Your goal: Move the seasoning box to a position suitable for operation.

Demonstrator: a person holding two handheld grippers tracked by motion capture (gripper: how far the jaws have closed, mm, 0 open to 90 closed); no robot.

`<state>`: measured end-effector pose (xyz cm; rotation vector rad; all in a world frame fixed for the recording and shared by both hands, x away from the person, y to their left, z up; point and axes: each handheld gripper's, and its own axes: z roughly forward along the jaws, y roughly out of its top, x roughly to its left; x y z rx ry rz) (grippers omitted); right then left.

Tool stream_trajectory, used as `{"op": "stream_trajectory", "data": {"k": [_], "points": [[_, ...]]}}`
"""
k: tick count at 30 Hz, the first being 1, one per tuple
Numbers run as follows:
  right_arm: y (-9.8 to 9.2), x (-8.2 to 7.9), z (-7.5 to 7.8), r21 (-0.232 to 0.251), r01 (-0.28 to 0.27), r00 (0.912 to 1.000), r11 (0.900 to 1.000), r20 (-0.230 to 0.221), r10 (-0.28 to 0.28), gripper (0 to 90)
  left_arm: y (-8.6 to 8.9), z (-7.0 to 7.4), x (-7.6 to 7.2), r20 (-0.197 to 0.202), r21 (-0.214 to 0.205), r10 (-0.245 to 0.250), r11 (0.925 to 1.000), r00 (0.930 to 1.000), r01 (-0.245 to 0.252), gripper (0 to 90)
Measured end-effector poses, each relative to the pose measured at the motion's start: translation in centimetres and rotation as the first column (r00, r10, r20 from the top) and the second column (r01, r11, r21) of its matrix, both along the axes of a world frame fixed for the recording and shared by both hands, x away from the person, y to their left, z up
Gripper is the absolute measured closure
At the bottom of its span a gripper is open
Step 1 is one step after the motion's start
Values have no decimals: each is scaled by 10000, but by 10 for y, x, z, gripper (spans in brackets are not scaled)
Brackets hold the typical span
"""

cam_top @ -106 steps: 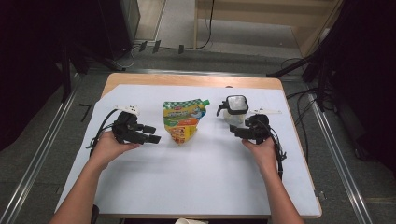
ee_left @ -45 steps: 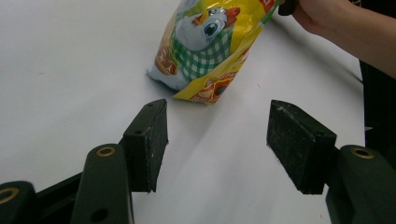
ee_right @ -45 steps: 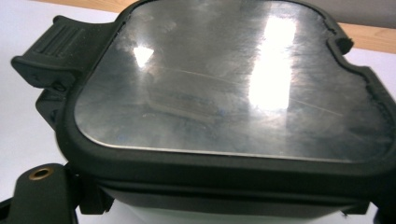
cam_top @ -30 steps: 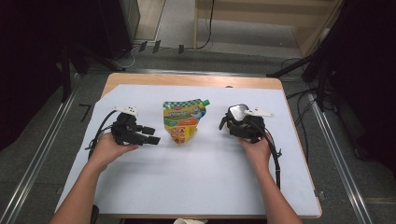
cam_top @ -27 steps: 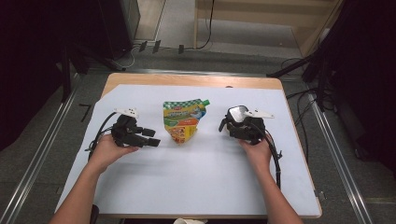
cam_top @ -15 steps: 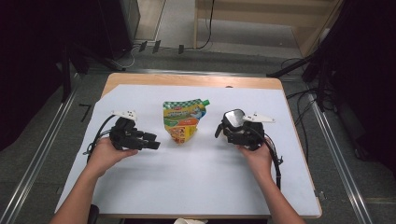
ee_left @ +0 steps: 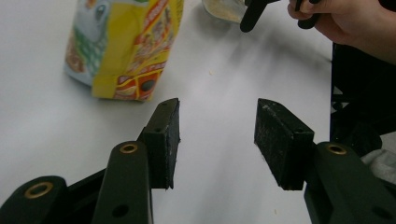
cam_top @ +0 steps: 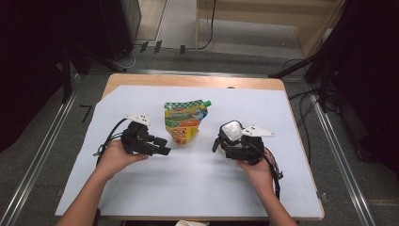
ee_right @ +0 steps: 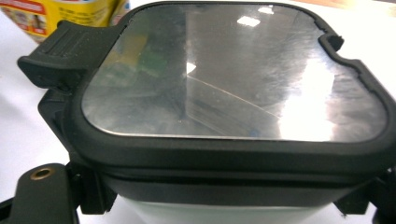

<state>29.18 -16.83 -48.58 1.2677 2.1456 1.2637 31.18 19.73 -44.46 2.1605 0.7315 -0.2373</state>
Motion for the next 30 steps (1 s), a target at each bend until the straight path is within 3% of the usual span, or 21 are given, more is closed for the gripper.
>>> {"op": "stream_trajectory", "data": {"k": [6, 12, 16, 22, 23, 27, 30], "points": [[7, -13, 0, -6, -344, 9994, 9994, 30, 344, 156, -15, 0, -4, 127, 155, -214, 9997, 9997, 212, 512], [14, -26, -2, -105, -728, 9973, 9973, 71, 728, 155, -26, 3, -7, 76, -1, -406, 9992, 9991, 406, 522], [22, -33, -7, -121, -951, 9954, 9954, 53, 952, 156, -31, 3, -9, 174, 210, -528, 9984, 9985, 525, 522], [34, -39, -16, -465, -1391, 9902, 9892, 68, 1396, 156, -35, 2, -9, 193, 179, -616, 9980, 9979, 613, 525], [36, -41, -18, -669, -1459, 9888, 9870, 231, 1478, 155, -37, 2, -9, 236, 209, -737, 9971, 9970, 732, 527], [35, -43, -19, -698, -1505, 9879, 9861, 262, 1526, 155, -41, 1, -9, 268, 210, -797, 9966, 9965, 791, 535], [33, -45, -23, -855, -1658, 9842, 9825, 480, 1702, 154, -42, 3, -9, 342, 138, -883, 9960, 9955, 878, 590]]}}
